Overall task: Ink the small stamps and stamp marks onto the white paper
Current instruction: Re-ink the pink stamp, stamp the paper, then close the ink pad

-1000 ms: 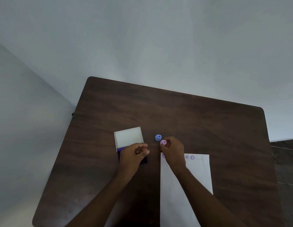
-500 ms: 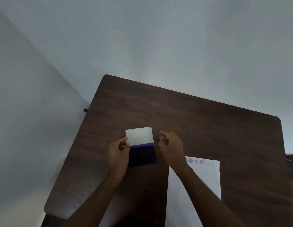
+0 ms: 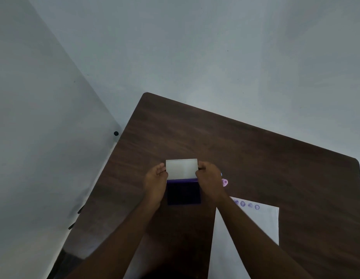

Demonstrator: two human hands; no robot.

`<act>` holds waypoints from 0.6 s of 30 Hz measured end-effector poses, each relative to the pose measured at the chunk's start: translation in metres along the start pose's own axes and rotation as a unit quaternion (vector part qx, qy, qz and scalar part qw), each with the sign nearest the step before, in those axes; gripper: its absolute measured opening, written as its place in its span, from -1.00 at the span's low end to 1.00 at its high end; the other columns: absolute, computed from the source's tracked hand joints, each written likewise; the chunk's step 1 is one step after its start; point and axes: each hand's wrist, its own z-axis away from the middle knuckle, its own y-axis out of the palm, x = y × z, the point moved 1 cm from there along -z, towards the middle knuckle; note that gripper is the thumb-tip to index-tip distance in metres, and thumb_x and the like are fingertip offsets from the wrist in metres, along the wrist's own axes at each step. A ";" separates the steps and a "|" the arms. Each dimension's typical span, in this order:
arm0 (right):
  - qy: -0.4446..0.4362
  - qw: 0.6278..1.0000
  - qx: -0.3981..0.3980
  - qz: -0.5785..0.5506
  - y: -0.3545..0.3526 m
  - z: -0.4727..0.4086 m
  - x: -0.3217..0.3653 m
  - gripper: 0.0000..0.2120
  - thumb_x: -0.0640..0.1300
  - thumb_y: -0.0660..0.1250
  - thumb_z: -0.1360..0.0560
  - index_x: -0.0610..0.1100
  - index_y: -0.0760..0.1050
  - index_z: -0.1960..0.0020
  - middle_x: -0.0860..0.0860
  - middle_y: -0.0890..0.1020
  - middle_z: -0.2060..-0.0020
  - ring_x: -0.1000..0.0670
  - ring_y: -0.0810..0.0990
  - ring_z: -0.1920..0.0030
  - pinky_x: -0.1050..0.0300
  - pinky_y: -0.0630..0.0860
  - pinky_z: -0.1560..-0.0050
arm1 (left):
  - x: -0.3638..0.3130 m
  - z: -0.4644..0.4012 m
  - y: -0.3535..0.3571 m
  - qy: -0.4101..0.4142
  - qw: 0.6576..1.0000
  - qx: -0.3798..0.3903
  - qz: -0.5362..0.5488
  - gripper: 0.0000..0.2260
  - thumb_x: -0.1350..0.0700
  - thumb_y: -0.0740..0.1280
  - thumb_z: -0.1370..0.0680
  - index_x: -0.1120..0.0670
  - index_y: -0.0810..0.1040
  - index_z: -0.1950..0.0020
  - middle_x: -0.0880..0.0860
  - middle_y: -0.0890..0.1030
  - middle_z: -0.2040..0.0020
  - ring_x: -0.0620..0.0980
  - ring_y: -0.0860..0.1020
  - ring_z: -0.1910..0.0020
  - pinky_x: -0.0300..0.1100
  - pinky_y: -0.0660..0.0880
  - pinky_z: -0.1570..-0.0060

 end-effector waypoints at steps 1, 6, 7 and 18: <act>0.004 1.000 0.001 -0.005 -0.001 0.000 0.000 -0.74 -0.26 0.24 -0.52 -0.12 0.53 -0.18 0.11 0.55 0.03 0.18 0.46 0.09 0.44 0.33 0.20 | 0.000 0.000 0.000 -0.005 1.000 0.003 0.002 -0.66 0.24 0.28 -0.57 0.04 0.48 -0.34 -0.03 0.61 -0.18 -0.11 0.57 -0.11 -0.10 0.58 -0.08; -0.001 0.998 -0.026 -0.054 -0.010 0.005 0.002 -0.68 -0.28 0.23 -0.52 -0.19 0.49 -0.26 -0.10 0.61 -0.16 -0.04 0.56 -0.16 -0.05 0.50 -0.24 | -0.006 0.002 -0.004 -0.003 1.000 0.007 0.029 -0.67 0.29 0.26 -0.57 0.06 0.48 -0.32 -0.13 0.60 -0.01 -0.22 0.59 0.06 -0.42 0.49 0.37; 0.002 0.997 -0.023 -0.069 -0.012 0.006 0.002 -0.67 -0.27 0.24 -0.52 -0.18 0.48 -0.27 -0.10 0.61 -0.16 -0.05 0.56 -0.16 -0.09 0.51 -0.23 | -0.007 0.004 -0.006 0.000 0.999 0.008 0.033 -0.67 0.29 0.25 -0.58 0.06 0.49 -0.31 -0.11 0.61 -0.02 -0.21 0.60 0.05 -0.42 0.50 0.37; -0.032 0.994 -0.094 -0.042 -0.024 0.048 -0.010 -0.74 -0.18 0.29 -0.51 -0.13 0.56 -0.19 -0.01 0.68 -0.01 0.08 0.62 0.01 0.21 0.54 -0.08 | -0.002 0.034 -0.029 0.051 0.999 0.008 0.000 -0.75 0.23 0.26 -0.58 -0.04 0.56 -0.17 -0.11 0.67 0.03 -0.21 0.62 0.03 -0.17 0.58 0.04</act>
